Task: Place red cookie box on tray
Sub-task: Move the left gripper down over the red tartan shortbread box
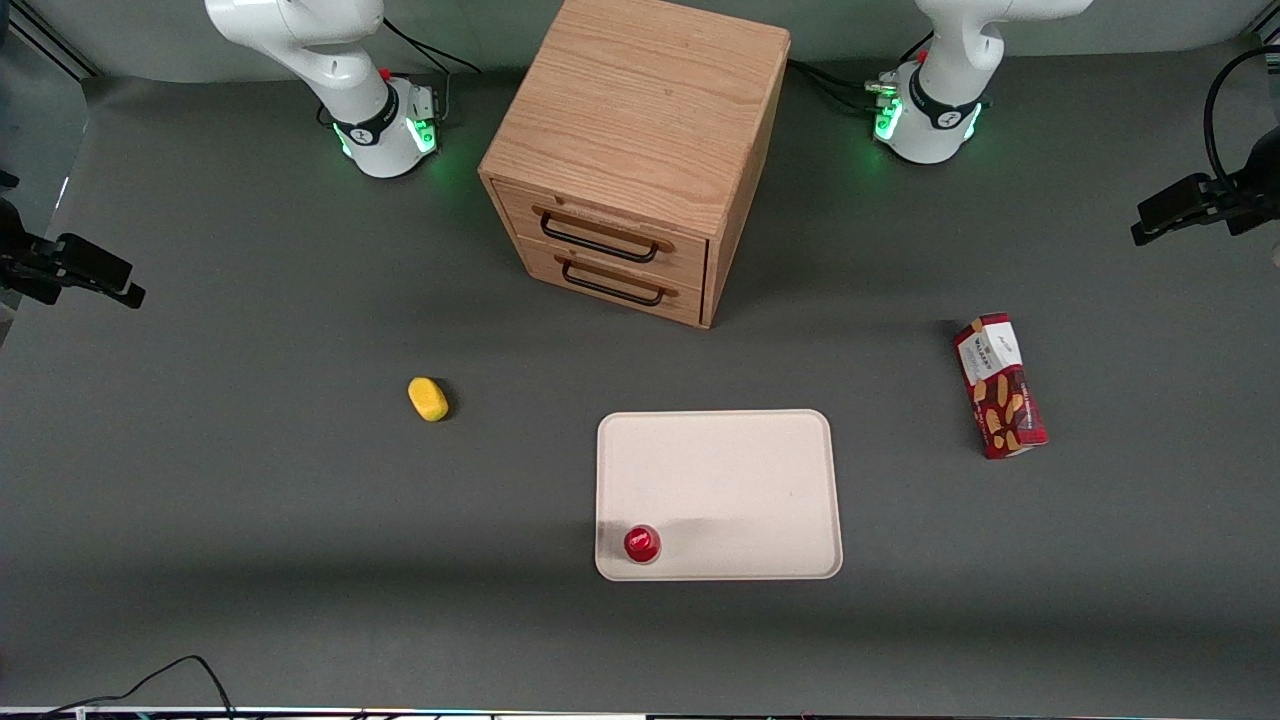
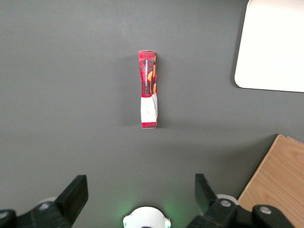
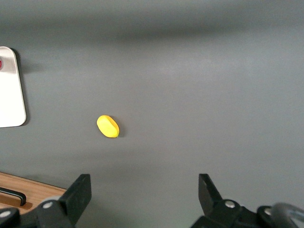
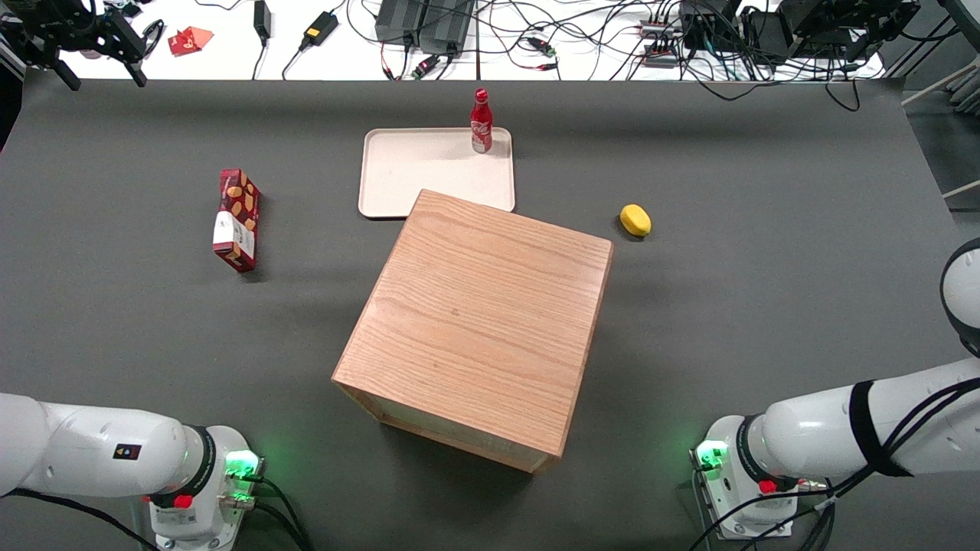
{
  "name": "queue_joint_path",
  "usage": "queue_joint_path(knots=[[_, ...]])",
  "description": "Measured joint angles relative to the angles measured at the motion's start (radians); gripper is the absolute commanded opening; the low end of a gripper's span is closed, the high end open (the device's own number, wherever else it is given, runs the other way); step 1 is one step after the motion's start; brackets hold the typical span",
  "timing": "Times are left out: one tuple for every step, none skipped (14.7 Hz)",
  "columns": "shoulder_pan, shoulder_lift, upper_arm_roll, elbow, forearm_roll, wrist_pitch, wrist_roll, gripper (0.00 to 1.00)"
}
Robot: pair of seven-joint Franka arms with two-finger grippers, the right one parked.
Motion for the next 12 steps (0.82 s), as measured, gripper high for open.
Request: queue_joint_path(knots=[[0.000, 0.005, -0.003, 0.002, 0.000, -0.003, 0.000, 1.00], [0.000, 0.010, -0.004, 0.006, 0.000, -0.011, 0.001, 1.00], [0.000, 0.013, -0.005, 0.010, 0.000, -0.013, 0.001, 1.00], [0.000, 0.015, -0.005, 0.014, 0.000, -0.014, 0.001, 1.00], [0.000, 0.017, -0.005, 0.018, 0.000, -0.016, 0.001, 1.00], [0.000, 0.018, -0.005, 0.019, 0.000, -0.020, 0.002, 1.00], [0.000, 0.019, -0.005, 0.019, 0.000, -0.026, 0.006, 1.00], [0.000, 0.022, -0.005, 0.019, 0.000, -0.032, 0.011, 1.00], [0.000, 0.024, -0.005, 0.019, 0.000, -0.034, 0.014, 1.00], [0.000, 0.027, -0.005, 0.019, 0.000, -0.035, 0.015, 1.00], [0.000, 0.029, -0.006, 0.019, 0.000, -0.037, 0.015, 1.00], [0.000, 0.029, -0.006, 0.019, 0.000, -0.040, 0.016, 1.00]])
